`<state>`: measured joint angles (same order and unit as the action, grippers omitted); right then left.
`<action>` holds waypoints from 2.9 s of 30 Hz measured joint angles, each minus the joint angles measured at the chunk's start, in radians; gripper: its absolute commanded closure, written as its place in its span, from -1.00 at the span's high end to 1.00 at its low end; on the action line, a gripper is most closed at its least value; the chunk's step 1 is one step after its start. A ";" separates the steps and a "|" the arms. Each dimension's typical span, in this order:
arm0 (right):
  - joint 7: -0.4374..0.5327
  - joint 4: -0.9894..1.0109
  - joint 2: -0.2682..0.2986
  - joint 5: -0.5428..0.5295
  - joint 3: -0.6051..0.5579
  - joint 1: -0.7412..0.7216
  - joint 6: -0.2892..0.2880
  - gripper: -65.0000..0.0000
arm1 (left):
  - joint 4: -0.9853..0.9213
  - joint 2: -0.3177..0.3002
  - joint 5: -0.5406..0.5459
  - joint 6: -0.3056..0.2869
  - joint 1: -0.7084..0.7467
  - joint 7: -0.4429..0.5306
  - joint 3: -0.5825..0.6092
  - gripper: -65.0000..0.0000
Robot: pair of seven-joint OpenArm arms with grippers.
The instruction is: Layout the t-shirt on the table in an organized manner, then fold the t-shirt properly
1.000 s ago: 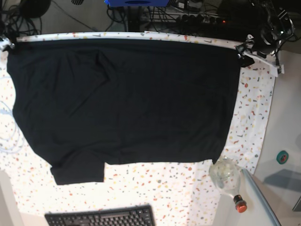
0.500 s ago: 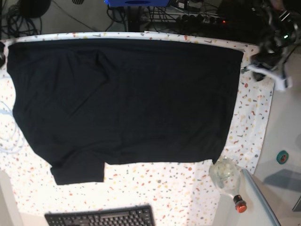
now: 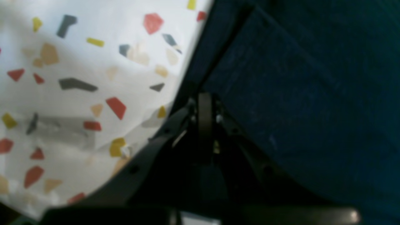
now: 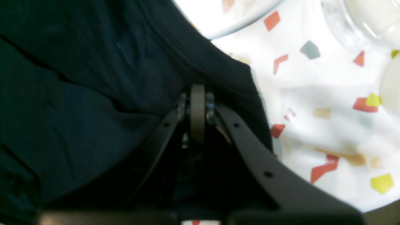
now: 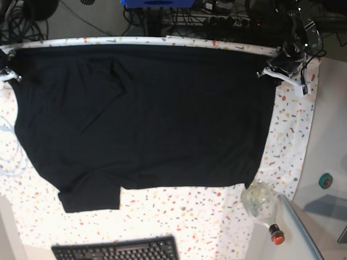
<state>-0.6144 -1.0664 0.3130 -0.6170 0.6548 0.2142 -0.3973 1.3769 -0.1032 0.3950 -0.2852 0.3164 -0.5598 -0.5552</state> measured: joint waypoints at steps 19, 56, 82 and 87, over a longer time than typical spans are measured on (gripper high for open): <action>-0.198 -0.603 -0.036 0.048 -0.348 0.105 -0.029 0.10 | 0.193 -0.001 0.002 0.001 0.033 -0.001 -0.151 -1.00; -0.131 -0.469 -0.414 0.932 -0.648 -0.024 -0.030 0.11 | 0.089 -0.039 0.002 0.001 0.040 -0.004 -0.320 -1.00; -0.297 -0.527 -0.410 0.732 -0.648 -0.080 -0.030 -1.00 | 0.028 -0.044 0.002 0.001 0.035 -0.004 -0.326 -1.00; -0.305 -0.548 -0.410 0.732 -0.649 -0.035 -0.031 -0.52 | 0.028 -0.044 0.002 0.001 0.035 -0.004 -0.326 -1.00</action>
<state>-0.9192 -1.6142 -0.0971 0.1154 0.0063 0.1791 -0.4278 1.4052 -0.1471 0.3969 -0.2844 0.3511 -0.5636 -0.8810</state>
